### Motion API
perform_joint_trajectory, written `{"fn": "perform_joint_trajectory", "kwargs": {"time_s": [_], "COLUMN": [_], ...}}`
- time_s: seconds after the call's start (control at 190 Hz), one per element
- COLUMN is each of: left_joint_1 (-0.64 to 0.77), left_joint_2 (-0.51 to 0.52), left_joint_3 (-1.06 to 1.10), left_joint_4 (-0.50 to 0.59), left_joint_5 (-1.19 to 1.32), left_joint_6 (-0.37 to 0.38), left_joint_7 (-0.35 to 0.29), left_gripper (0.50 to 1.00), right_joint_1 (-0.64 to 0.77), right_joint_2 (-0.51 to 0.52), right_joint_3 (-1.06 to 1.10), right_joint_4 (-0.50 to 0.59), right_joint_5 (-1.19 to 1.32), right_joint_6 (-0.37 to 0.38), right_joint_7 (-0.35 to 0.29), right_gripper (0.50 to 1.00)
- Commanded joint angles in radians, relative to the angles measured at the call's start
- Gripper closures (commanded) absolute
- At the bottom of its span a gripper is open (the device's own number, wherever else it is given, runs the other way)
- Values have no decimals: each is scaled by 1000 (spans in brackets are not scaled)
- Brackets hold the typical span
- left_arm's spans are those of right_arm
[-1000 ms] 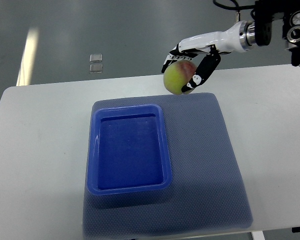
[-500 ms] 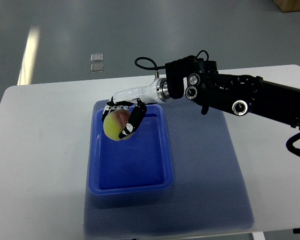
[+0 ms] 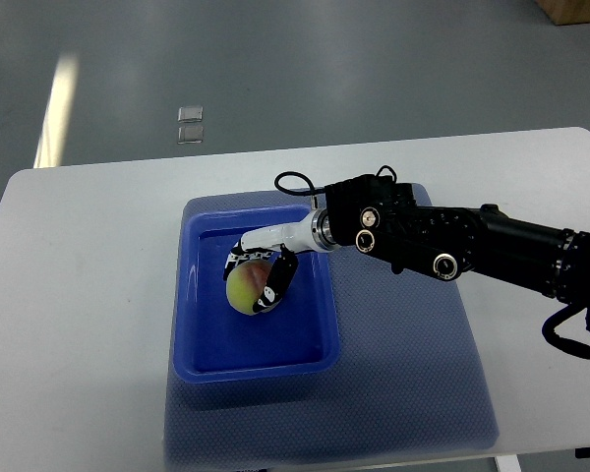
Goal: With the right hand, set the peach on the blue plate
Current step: 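Open the right hand, release the peach, and withdraw the arm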
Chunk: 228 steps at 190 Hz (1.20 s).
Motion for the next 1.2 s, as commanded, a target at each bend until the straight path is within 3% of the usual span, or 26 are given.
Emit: {"fn": "perform_joint_trajectory", "kwargs": {"time_s": [0.0, 0.211, 0.416, 0.474, 0.558, 0.563, 0.595, 0.732, 0.879, 1.032, 1.195], "left_joint_1": [0, 0, 0, 0, 0, 0, 0, 0, 0, 0, 0], "left_joint_2": [0, 0, 0, 0, 0, 0, 0, 0, 0, 0, 0], "left_joint_3": [0, 0, 2, 2, 2, 2, 2, 3, 2, 2, 2], "left_joint_4": [1, 6, 7, 9, 7, 7, 6, 1, 0, 0, -2], "left_joint_5": [0, 0, 0, 0, 0, 0, 0, 0, 2, 2, 2], "left_joint_6": [0, 0, 0, 0, 0, 0, 0, 0, 0, 0, 0], "left_joint_7": [0, 0, 0, 0, 0, 0, 0, 0, 0, 0, 0], "left_gripper": [500, 500, 500, 500, 500, 500, 500, 500, 500, 500, 500], "right_joint_1": [8, 57, 95, 54, 21, -35, -66, -218, -376, -414, -442], "right_joint_2": [0, -20, -153, -218, -235, -259, -265, -253, -224, -152, -121], "right_joint_3": [6, 46, 274, 427, 468, 543, 596, 796, 946, 966, 974], "right_joint_4": [2, 26, 46, 43, 39, 32, 32, 23, -21, -152, -224], "right_joint_5": [0, 17, 88, 176, 206, 254, 290, 443, 686, 894, 1095], "right_joint_6": [8, 28, 89, 93, 91, 80, 80, 79, 65, -3, 5], "right_joint_7": [-1, -3, -1, 3, 3, 5, 5, 20, 91, 161, 210], "right_gripper": [570, 570, 570, 570, 570, 570, 570, 570, 570, 570, 568]}}
